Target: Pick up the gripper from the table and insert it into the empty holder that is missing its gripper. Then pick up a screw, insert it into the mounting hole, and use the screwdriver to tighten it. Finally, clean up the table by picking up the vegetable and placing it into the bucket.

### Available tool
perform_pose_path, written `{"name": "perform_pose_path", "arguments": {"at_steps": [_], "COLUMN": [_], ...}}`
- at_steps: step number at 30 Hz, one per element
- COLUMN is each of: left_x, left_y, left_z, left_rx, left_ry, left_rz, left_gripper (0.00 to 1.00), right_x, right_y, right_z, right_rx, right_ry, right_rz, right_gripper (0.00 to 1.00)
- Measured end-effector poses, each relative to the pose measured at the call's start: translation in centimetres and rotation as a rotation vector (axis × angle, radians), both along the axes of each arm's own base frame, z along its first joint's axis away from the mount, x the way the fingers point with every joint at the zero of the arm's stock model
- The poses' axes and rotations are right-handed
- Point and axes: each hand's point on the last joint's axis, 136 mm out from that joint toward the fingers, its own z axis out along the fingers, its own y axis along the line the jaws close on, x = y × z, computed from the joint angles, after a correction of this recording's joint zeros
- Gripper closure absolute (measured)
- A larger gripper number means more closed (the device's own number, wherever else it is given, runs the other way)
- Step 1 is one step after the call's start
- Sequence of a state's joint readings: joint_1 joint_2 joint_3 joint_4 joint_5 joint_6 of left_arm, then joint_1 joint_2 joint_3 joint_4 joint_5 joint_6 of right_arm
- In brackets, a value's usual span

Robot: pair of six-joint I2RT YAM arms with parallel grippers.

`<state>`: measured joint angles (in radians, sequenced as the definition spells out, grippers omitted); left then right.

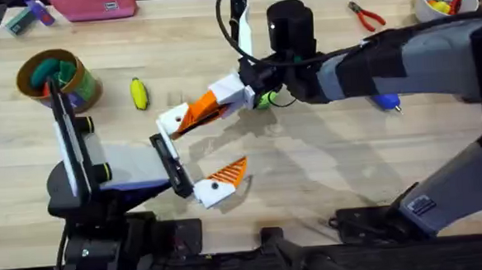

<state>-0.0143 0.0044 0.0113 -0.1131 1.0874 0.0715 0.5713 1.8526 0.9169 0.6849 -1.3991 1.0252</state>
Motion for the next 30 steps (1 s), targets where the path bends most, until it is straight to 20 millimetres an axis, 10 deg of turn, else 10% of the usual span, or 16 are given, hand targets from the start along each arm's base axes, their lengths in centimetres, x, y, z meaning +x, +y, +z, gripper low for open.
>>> {"name": "perform_pose_path", "arguments": {"at_steps": [15, 18, 23, 30], "left_x": [0.01, -0.01, -0.28, -0.33], "left_y": [0.0, -0.01, -0.15, -0.17], "left_z": [0.0, 0.0, -0.01, -0.01], "left_rx": [0.0, 0.0, -0.002, -0.003], "left_ry": [0.0, 0.001, 0.004, 0.004], "left_rz": [0.001, 0.0, -0.018, -0.021], "left_gripper": [0.015, 0.016, 0.015, 0.015], "right_x": [0.0, 0.16, 0.54, 0.75], "right_y": [0.0, 0.07, 0.25, 0.34], "right_z": [0.01, 0.01, 0.1, 0.11], "right_rx": [-0.001, -0.005, -0.004, -0.006], "right_ry": [0.002, 0.004, -0.007, -0.011], "right_rz": [0.0, -0.008, -0.026, -0.036], "right_gripper": [0.977, 0.754, 0.075, 0.011]}}
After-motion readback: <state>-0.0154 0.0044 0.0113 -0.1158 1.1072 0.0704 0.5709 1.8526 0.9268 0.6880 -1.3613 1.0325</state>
